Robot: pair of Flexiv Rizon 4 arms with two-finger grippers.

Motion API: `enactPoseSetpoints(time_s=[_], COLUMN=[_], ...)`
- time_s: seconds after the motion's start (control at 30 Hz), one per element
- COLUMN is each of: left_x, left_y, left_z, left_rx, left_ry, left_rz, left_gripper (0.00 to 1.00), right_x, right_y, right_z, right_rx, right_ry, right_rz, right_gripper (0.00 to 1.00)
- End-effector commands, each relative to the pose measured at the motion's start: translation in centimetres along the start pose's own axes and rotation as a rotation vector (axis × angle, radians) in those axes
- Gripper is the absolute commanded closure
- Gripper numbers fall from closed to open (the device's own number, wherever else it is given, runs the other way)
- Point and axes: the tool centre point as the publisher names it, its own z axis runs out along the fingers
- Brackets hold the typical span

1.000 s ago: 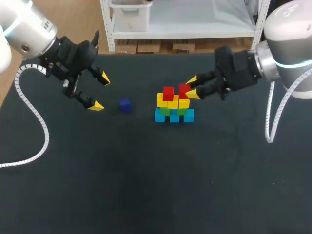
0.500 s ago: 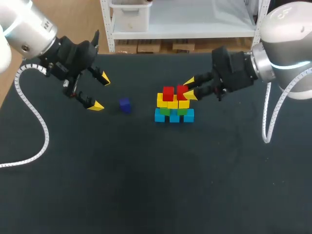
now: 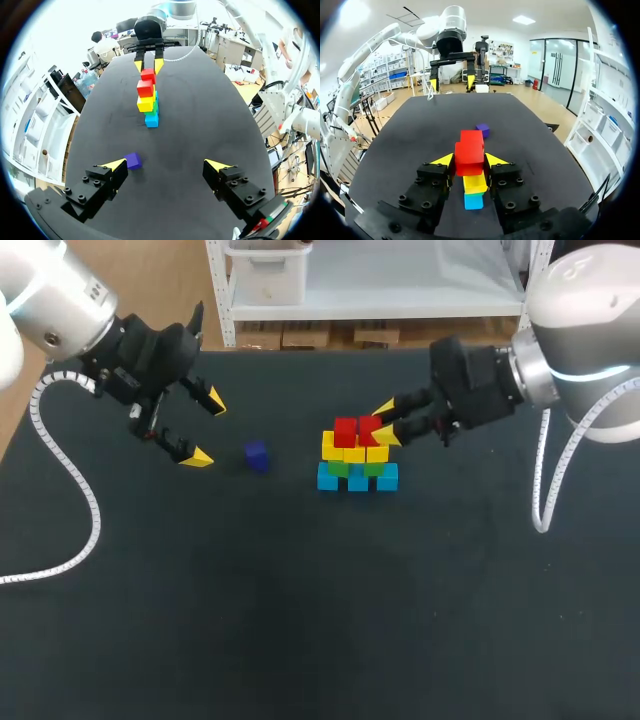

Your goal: Place the blue cubes, place green cubes on the blue cubes, place the yellow cubes on the green cubes, then place the red cubes on the yellow cubes, and place purple cube on the red cubes.

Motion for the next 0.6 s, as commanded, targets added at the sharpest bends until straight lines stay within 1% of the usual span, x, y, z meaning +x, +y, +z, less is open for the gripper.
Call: enactPoseSetpoints(time_s=[0.03, 0.6], left_x=[0.06, 0.06], left_y=[0.11, 0.11], left_z=[0.06, 0.06], left_rx=[0.001, 0.001], left_ry=[-0.001, -0.001], left_rz=[0.002, 0.002], left_gripper=[0.0, 0.0], right_x=[0.13, 0.24], right_y=[-0.11, -0.27], right_z=[0.11, 0.4], right_rx=[-0.002, -0.005], right_ry=[0.003, 0.003], right_rz=[0.003, 0.008], right_gripper=[1.0, 1.0])
